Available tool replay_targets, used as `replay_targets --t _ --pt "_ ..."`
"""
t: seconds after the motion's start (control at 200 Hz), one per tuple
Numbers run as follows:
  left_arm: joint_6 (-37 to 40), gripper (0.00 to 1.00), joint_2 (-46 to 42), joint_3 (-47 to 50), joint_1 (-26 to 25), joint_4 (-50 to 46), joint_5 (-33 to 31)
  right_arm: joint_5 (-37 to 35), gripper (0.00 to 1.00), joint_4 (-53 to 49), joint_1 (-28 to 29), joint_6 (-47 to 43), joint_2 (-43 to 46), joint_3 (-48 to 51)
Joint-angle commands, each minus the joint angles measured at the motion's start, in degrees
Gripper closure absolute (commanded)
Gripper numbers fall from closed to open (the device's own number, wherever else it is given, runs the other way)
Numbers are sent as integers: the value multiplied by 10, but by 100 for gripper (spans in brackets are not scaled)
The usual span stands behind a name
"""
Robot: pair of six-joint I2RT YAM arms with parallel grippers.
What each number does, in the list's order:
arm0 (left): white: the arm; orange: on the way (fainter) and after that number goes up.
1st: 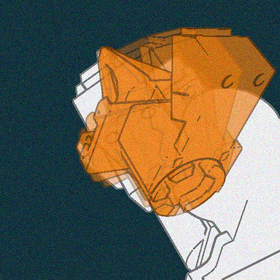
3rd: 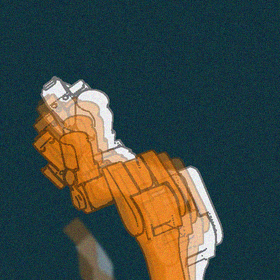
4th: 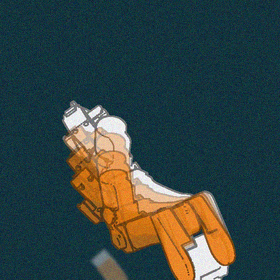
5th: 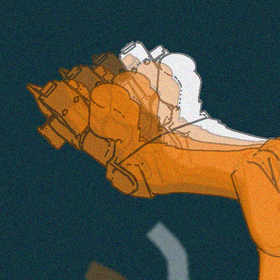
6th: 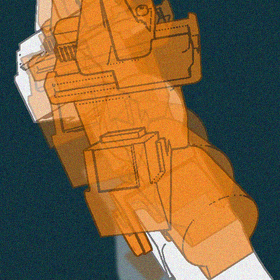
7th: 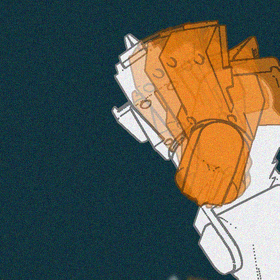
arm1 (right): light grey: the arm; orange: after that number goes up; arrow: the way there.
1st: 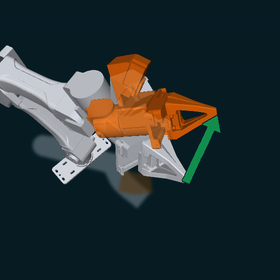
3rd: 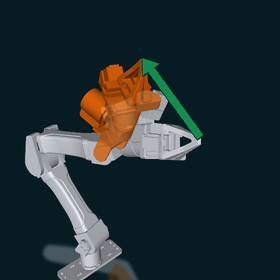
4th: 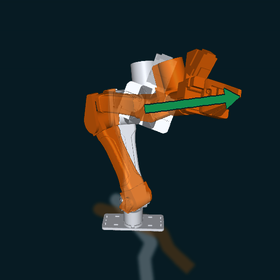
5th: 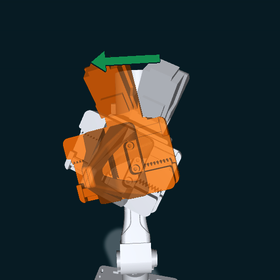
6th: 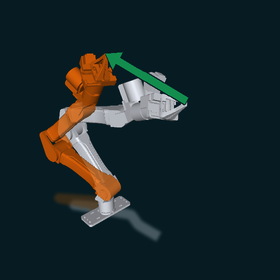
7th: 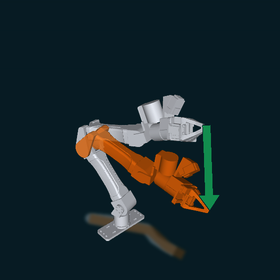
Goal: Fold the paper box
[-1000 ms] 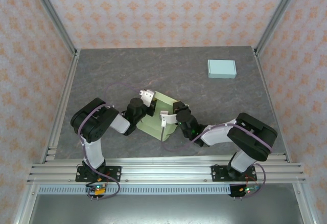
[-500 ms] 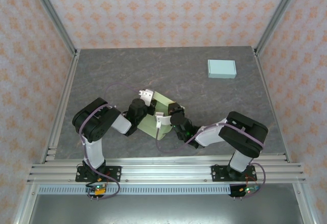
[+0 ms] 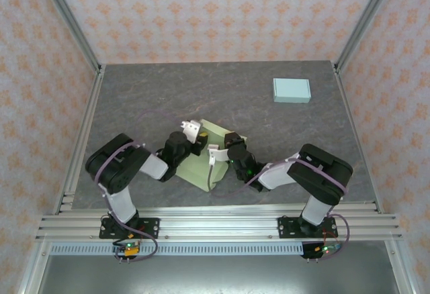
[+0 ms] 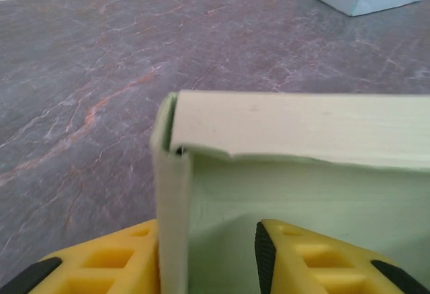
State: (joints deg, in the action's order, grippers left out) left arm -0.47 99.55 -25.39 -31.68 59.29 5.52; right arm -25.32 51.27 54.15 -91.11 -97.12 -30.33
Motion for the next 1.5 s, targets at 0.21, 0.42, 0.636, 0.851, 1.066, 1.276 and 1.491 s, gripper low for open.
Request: replay_targets --t 0.21,0.42,0.636,0.851,1.066,1.276,1.491 --pt "-81 58 -280 64 51 -136 11 45 89 -93 3 2 -4 17" --pt "-151 47 -344 -33 108 -341 3 33 88 -78 4 -12 1 -4" --pt "-226 47 -268 -130 141 -401 60 33 88 -64 -6 -43 0 -45" --pt "-298 46 -228 -223 172 -511 49 58 88 -84 -30 -88 2 -97" --pt "-362 46 -175 -256 196 -534 76 53 87 -49 -39 -128 -44 -137" --pt "-351 46 -151 -252 196 -524 94 40 72 -39 -28 -100 -58 -120" --pt "-357 47 -121 -251 195 -526 143 45 67 -86 -20 -71 -3 -96"
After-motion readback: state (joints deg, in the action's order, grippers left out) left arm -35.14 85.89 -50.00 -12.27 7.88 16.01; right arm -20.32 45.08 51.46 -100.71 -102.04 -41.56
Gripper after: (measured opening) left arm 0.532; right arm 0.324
